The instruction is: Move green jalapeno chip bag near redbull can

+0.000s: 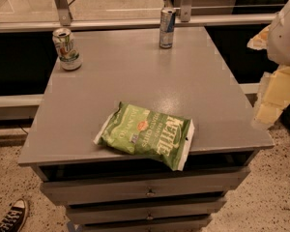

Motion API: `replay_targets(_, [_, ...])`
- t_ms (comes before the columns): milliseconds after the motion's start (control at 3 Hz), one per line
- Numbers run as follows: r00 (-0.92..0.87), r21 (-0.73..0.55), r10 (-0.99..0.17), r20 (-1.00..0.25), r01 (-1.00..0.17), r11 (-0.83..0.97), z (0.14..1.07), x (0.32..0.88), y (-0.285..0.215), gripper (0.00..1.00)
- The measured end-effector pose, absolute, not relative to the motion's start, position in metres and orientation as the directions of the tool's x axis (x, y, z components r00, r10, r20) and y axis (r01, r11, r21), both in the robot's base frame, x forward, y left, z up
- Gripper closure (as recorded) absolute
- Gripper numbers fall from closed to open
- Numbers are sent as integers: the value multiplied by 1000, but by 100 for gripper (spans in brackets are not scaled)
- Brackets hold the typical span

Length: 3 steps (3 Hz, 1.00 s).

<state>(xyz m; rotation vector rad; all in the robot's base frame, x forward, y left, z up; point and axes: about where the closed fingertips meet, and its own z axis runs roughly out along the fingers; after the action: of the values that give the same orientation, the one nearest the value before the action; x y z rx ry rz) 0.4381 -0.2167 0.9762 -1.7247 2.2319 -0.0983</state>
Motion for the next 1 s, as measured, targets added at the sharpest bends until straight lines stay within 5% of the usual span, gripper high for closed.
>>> replay_targets(1000, [-229, -106, -896, -381, -952, 288, 906, 456, -144, 0])
